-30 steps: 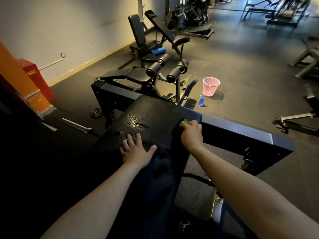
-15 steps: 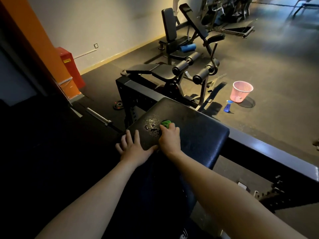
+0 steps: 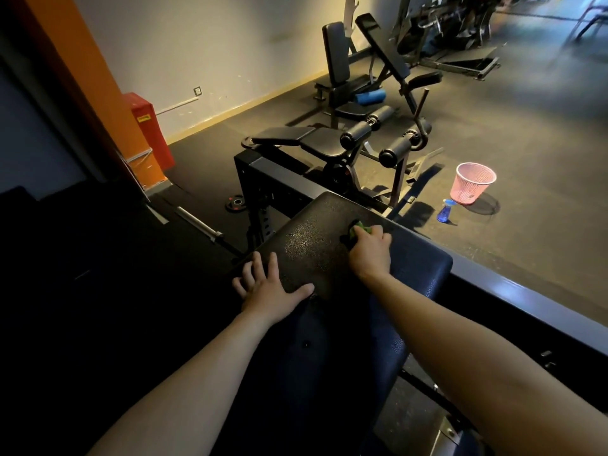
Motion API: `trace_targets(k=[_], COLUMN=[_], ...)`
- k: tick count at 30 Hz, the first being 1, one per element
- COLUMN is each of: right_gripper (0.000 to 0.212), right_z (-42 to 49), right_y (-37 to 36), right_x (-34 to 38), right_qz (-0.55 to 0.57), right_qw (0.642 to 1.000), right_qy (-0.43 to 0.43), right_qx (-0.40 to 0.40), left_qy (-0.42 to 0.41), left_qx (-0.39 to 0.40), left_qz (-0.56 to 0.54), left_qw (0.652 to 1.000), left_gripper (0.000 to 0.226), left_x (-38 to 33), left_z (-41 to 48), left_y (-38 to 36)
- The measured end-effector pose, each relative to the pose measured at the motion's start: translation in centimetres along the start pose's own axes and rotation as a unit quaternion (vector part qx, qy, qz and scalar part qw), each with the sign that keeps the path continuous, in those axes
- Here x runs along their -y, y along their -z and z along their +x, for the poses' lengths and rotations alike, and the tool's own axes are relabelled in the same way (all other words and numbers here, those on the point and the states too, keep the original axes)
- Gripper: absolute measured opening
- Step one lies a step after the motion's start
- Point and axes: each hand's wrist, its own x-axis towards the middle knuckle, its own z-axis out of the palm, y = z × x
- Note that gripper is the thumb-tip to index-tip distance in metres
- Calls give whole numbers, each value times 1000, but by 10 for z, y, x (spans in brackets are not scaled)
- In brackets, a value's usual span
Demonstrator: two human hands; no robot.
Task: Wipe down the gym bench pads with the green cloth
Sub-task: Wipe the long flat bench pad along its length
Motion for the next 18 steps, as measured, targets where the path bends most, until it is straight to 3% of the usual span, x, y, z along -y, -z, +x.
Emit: trace_targets(k=[5,12,14,16,18], right_gripper=[44,43,42,43,45], right_z=[-12,-28,-22,-5,16], right_y=[-23,-49,-44,-35,-23], right_x=[42,87,79,64,45], right_qz=[13,39,5,-52,-64], right_qw=[998,957,948,958,979], right_qy=[39,241,279,264,185], right_qx=[37,159,152,101,53], left_qy=[9,1,-1,9,12], left_qx=[8,13,19,29,26], left_qz=[-2,7,2,-3,-8], left_qw=[1000,1000,1000,1000,1000], left_gripper=[122,113,116,126,130], left_x=[0,-1,1,3,2], left_z=[3,4,5,7,6], left_y=[4,3,4,5,4])
